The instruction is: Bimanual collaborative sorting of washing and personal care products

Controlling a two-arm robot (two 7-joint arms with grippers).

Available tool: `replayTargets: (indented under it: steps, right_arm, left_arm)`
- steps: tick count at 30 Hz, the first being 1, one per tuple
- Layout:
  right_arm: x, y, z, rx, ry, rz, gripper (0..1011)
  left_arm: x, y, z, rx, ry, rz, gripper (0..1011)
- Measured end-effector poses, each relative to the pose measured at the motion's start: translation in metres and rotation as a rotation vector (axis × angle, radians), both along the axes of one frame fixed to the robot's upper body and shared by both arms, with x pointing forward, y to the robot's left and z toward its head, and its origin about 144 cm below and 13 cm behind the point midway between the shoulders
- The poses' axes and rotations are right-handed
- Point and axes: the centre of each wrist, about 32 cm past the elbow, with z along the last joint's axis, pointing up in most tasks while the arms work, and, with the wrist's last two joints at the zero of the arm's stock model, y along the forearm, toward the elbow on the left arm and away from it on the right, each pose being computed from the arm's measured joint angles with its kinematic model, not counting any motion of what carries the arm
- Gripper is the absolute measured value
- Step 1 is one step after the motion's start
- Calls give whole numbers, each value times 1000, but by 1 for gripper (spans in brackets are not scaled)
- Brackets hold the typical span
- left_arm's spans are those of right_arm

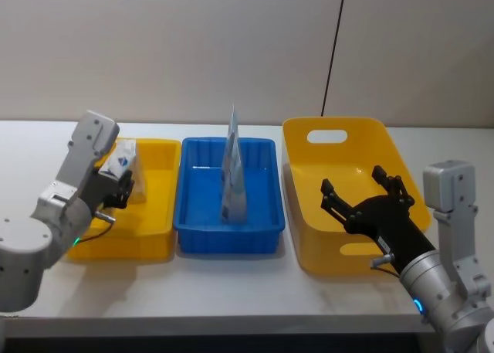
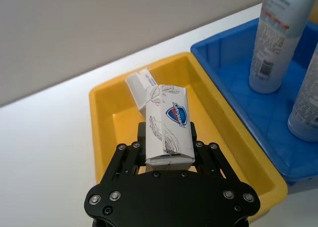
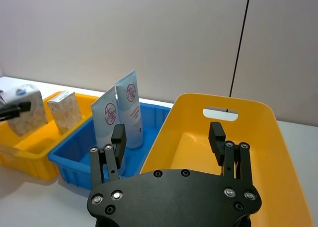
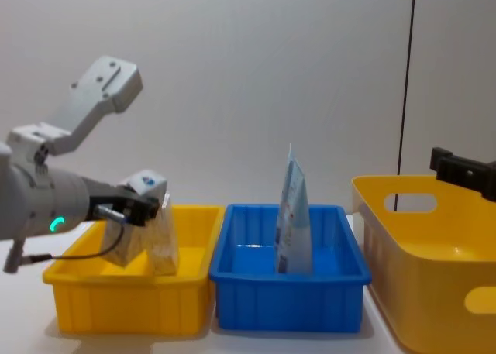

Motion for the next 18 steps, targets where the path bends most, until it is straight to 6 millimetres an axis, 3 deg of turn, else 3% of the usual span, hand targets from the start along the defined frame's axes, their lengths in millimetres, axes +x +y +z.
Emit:
replayTargets:
  steps: [18]
  right_arm:
    - [0, 0, 0, 0, 0, 0, 1003]
  left_arm:
    - [-26, 14, 48, 62, -133, -173, 378]
